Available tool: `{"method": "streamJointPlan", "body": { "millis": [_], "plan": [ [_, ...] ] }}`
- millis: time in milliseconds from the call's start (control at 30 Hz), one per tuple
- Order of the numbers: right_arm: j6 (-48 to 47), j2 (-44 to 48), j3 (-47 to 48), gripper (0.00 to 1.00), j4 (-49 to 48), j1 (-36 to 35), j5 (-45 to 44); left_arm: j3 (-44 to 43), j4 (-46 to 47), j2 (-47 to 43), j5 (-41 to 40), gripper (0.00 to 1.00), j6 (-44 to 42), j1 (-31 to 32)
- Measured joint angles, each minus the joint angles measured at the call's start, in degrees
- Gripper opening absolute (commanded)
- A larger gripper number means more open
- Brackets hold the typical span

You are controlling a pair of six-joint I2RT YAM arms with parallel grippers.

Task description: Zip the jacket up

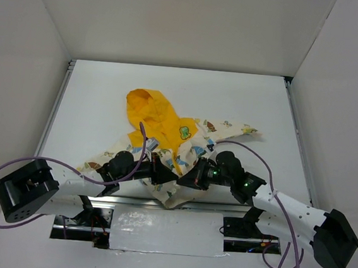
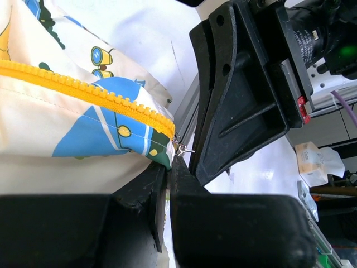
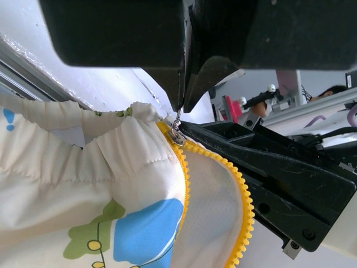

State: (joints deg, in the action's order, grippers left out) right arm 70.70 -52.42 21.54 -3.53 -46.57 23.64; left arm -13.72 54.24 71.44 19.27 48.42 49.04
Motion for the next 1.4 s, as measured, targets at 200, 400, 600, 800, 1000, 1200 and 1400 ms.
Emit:
{"method": "streamJointPlan", "body": {
  "millis": [200, 400, 600, 800, 1000, 1200, 1400],
  "plan": [
    [-0.74, 2.45, -0.02, 0.0, 0.2, 0.24, 0.76, 0.0, 0.02, -1.73, -0.66, 0.0, 0.26, 0.28],
    [-3.34, 4.59, -0.02, 0.0, 2.32, 0.26, 0.2, -0.02, -0.02, -2.08, -1.49, 0.0, 1.44, 0.7],
    [-5.25, 7.32, -0.13, 0.0, 2.84, 0.33, 0.17, 0.09, -2.21, -2.34, -2.16, 0.0, 1.36, 0.94],
    [-7.58, 8.74, -0.13, 0.0, 3.63, 0.98, 0.24, 0.09, -1.16, -2.14, -1.97, 0.0, 1.42, 0.98],
    [-7.76, 6.19, -0.13, 0.0, 2.29, 2.75, 2.27, 0.09, -0.33, -0.9, -1.97, 0.0, 1.42, 0.96],
    [-6.03, 1.22, 0.31, 0.0, -1.31, 3.76, 4.72, 0.11, -0.17, 0.48, -2.01, 0.0, 1.51, 0.9],
    [-5.38, -4.83, 4.5, 0.0, -2.27, 4.94, 5.92, 0.48, 2.64, 3.52, -2.05, 0.0, 2.75, 1.22]
  ]
}}
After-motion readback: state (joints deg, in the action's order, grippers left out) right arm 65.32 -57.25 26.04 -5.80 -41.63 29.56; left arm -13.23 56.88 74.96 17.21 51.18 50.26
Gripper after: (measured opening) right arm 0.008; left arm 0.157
